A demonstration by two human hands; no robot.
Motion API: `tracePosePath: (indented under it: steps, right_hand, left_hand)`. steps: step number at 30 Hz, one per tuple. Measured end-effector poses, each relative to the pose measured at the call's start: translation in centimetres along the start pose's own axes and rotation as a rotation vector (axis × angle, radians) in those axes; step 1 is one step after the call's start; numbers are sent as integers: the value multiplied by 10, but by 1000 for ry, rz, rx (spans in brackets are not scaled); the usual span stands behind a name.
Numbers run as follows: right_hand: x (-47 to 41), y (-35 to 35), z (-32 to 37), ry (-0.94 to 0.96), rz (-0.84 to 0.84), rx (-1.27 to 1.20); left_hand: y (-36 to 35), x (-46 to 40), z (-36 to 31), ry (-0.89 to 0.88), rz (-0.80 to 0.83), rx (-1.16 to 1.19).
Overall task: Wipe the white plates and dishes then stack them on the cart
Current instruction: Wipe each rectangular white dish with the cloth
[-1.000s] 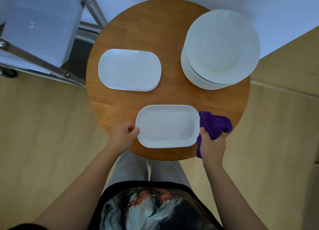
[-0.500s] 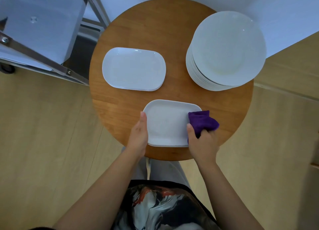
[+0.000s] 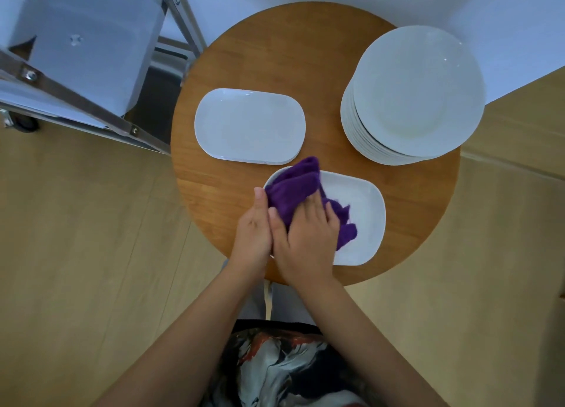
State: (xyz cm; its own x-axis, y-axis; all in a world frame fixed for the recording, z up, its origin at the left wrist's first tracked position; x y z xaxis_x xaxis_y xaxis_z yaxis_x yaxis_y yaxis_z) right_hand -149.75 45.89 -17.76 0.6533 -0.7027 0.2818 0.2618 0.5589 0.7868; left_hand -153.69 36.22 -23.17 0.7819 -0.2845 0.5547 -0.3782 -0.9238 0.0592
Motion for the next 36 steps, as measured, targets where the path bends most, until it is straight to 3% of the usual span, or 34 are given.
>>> tracePosePath:
  steps: [4, 8, 12, 19, 22, 25, 27, 33, 36]
  right_hand:
    - [15, -14, 7, 107, 233, -108]
    - [29, -14, 6, 278, 383, -79]
    - [46, -6, 4, 560, 387, 169]
    - [50, 8, -32, 713, 309, 363]
    - [43, 20, -42, 654, 144, 432]
    - [38, 32, -48, 357, -8, 396]
    - [41, 34, -43, 201, -18, 321]
    - [47, -3, -5, 422, 272, 400]
    - [25, -4, 15, 530, 251, 446]
  left_hand:
    - [9, -5, 1, 41, 56, 8]
    - [18, -4, 4, 92, 8, 38]
    - [28, 1, 6, 145, -74, 44]
    - [40, 1, -13, 34, -125, 6]
    - [38, -2, -23, -7, -103, -2]
    - [27, -4, -27, -12, -60, -28]
    - [24, -6, -27, 7, -49, -21]
    - [7, -8, -18, 84, 81, -79]
    - [-5, -3, -10, 123, 145, -19]
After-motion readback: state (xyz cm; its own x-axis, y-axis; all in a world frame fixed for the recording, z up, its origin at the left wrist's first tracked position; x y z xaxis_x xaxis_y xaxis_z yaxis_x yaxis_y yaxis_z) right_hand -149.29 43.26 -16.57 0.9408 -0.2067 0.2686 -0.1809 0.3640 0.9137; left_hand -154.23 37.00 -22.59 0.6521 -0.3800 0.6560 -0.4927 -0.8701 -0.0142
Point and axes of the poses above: each hand's wrist, its own x-axis away from the middle knuckle, its own y-axis out of the back of the hand, z = x × y, the point moved 10 cm from there along -x, towards the middle knuckle, and after that the axes turned 10 degrees about -y, right-handed, at the moved point
